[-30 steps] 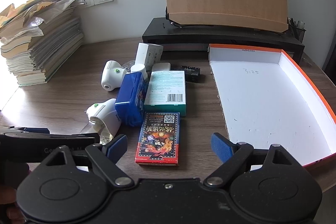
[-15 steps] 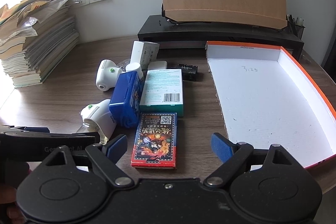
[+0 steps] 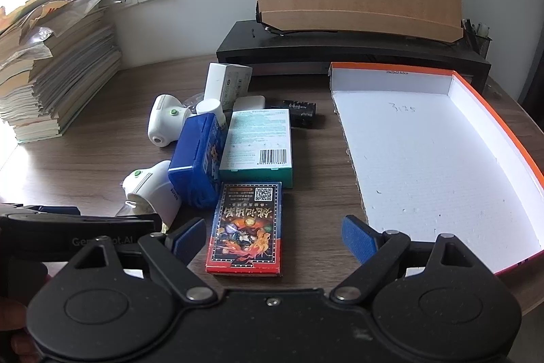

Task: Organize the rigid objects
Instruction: 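Move both tools toward the white plug-in freshener and card box, then grasp the white plug-in freshener with left tool while right tool grasps the card box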

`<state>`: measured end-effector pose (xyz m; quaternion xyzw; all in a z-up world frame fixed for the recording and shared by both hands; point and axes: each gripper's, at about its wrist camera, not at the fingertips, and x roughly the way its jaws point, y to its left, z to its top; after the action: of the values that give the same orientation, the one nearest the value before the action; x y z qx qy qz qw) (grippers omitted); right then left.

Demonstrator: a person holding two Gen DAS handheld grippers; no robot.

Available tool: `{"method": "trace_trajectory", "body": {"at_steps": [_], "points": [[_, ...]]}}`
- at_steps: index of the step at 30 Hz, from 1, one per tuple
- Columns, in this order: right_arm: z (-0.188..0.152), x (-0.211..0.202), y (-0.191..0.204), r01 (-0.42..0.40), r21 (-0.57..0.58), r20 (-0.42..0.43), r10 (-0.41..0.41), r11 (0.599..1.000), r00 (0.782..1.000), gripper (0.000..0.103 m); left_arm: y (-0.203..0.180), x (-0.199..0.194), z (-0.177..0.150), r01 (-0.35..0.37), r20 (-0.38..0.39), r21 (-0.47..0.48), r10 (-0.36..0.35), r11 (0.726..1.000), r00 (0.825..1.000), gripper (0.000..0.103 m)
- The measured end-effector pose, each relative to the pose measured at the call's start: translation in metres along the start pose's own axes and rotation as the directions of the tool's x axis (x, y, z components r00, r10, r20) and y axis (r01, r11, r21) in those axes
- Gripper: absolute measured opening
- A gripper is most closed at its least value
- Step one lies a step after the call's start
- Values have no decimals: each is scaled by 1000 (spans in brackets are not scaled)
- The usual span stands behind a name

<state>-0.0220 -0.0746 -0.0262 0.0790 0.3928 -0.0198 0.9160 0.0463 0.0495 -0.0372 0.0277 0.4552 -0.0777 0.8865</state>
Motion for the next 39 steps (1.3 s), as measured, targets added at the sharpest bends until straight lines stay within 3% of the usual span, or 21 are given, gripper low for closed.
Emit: {"method": "trace_trajectory", "body": {"at_steps": [15, 18, 22, 34, 39], "points": [[-2, 7, 0, 25, 5, -6, -25, 1000, 1000, 102, -3, 29, 8, 7, 30, 38, -8, 999, 1000, 103], [-3, 12, 0, 23, 7, -14, -23, 1000, 1000, 102, -4, 38, 10, 33, 22, 49, -34, 998, 999, 93], [-3, 19, 1, 18, -1, -21, -18, 1000, 1000, 102, -8, 38, 7, 40, 73, 100, -47, 994, 996, 68], [3, 60, 18, -2, -70, -72, -3, 998, 997, 101, 29, 23, -1, 7, 113, 33, -11, 999, 994, 68], [6, 76, 23, -2, -91, -83, -6, 996, 997, 88, 39, 11, -4, 9, 128, 7, -10, 1000, 992, 68]]}}
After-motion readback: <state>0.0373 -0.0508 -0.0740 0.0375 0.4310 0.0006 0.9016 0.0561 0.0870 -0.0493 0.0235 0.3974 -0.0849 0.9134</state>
